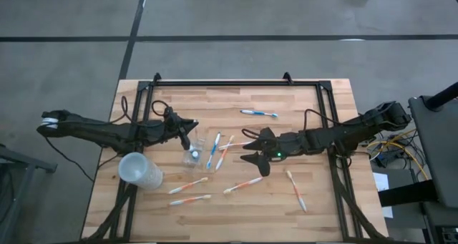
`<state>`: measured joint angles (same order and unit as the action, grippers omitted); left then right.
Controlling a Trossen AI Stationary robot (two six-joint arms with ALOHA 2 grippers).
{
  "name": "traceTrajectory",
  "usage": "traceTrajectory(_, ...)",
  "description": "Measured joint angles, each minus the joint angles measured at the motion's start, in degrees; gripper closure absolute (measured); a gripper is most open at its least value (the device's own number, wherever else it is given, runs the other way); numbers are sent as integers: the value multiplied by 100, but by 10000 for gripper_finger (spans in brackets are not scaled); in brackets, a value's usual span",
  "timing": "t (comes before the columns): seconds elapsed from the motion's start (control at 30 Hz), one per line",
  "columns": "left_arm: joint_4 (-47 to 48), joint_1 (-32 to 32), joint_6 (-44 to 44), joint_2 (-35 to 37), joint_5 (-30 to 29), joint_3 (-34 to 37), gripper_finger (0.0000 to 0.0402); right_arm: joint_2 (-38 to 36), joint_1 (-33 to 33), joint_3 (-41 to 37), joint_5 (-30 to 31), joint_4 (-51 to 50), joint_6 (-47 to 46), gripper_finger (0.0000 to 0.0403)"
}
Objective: Pick & Place toothbrushing station
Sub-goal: Put the orange toothbrush into the transparent organizer
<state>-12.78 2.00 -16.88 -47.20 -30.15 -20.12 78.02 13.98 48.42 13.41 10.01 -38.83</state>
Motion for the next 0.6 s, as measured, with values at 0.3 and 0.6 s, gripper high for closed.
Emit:
traceTrajectory(0.3, 3, 0, -7, -2, 0, 0, 321, 0, 0, 0, -2, 1, 0, 164)
traceTrajectory(0.6, -10, 0, -7, -2, -193, 0, 290, 0, 0, 0, -2, -17, -2, 167)
